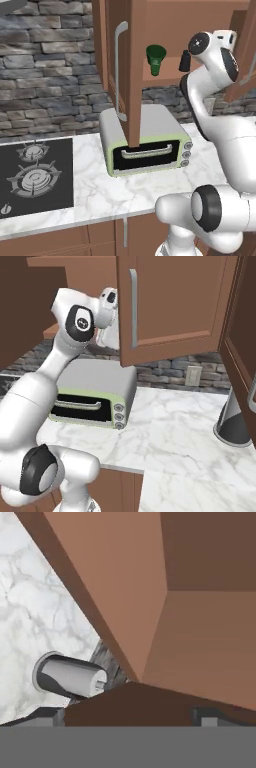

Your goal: The dining table condiment station is running low on shaker. Refill the condiment station by opening the cabinet and taking the shaker from the cabinet and placing it on the dining table.

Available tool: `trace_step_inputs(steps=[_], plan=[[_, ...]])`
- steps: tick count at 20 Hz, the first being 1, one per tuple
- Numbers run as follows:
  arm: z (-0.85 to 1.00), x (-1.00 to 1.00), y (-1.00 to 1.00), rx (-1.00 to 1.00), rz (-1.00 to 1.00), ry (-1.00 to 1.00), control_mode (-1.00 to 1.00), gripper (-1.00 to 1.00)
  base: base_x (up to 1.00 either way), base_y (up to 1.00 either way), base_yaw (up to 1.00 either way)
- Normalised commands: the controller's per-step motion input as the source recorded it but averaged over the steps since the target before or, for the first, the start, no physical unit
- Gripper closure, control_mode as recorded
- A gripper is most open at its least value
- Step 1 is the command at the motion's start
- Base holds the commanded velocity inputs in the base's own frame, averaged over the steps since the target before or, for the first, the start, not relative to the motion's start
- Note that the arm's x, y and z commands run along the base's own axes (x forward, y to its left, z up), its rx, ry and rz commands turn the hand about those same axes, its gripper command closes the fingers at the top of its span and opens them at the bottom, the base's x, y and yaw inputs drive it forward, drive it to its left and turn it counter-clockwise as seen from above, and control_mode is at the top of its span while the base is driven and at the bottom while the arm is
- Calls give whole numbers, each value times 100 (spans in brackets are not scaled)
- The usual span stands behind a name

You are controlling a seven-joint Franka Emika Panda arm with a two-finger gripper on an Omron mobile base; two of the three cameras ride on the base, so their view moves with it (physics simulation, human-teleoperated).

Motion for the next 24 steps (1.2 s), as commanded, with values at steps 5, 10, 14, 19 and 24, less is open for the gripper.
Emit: trace_step_inputs(steps=[5,10,14,19,24], plan=[[0,-87,-100,0,-30,-3,-100,-100,0,0,0],[0,-98,-100,0,-26,-20,-100,-100,0,0,0],[0,-76,-100,7,-24,-18,-100,-100,0,0,0],[0,-54,-85,13,-13,-22,-100,-100,0,0,0],[0,-38,3,9,0,-29,-100,-100,0,0,0]])
